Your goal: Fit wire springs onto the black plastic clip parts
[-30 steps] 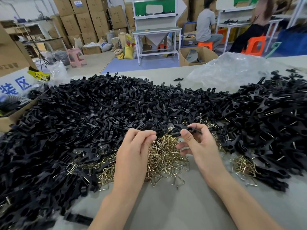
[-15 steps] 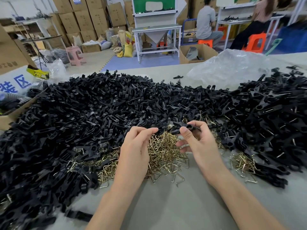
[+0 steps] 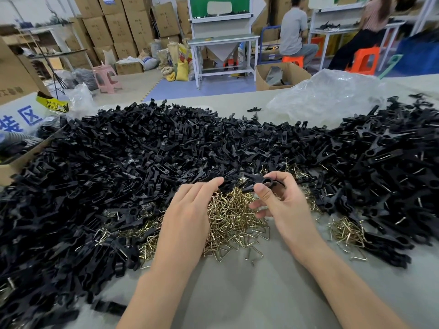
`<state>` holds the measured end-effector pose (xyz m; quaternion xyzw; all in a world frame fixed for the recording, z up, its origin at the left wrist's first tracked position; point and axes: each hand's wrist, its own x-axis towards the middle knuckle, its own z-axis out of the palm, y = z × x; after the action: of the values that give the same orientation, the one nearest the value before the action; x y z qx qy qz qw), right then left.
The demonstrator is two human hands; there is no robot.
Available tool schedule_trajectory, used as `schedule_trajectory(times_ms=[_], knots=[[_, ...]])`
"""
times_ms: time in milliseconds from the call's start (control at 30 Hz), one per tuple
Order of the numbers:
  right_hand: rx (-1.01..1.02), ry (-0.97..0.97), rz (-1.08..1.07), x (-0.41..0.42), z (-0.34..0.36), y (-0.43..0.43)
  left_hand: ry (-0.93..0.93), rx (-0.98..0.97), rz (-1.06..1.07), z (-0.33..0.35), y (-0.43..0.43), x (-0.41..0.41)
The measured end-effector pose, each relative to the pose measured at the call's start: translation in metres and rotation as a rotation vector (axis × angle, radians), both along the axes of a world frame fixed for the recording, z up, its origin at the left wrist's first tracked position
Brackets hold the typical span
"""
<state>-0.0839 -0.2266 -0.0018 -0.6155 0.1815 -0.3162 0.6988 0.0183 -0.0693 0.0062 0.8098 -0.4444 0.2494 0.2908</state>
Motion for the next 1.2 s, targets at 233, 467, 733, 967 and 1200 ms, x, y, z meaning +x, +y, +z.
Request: schedule_trajectory(times_ms=[233, 467, 733, 967, 1200], knots=[[-0.017, 0.01, -0.012, 0.002, 0.0, 0.001, 0.025, 0.079, -0.002, -0.001, 0.006, 0.006], [-0.015, 0.012, -0.01, 0.001, 0.0, 0.002, 0.081, 0.192, -0.088, -0.001, 0.01, 0.01], [-0.019, 0.023, -0.004, 0.0, 0.001, 0.001, 0.304, 0.004, -0.104, -0.003, 0.006, 0.009], [0.005, 0.026, 0.004, -0.001, 0.002, 0.002, 0.4, -0.108, -0.077, -0.005, 0.004, 0.013], [0.009, 0.022, 0.006, 0.0, 0.003, 0.002, 0.479, -0.152, -0.088, -0.004, 0.001, 0.013]])
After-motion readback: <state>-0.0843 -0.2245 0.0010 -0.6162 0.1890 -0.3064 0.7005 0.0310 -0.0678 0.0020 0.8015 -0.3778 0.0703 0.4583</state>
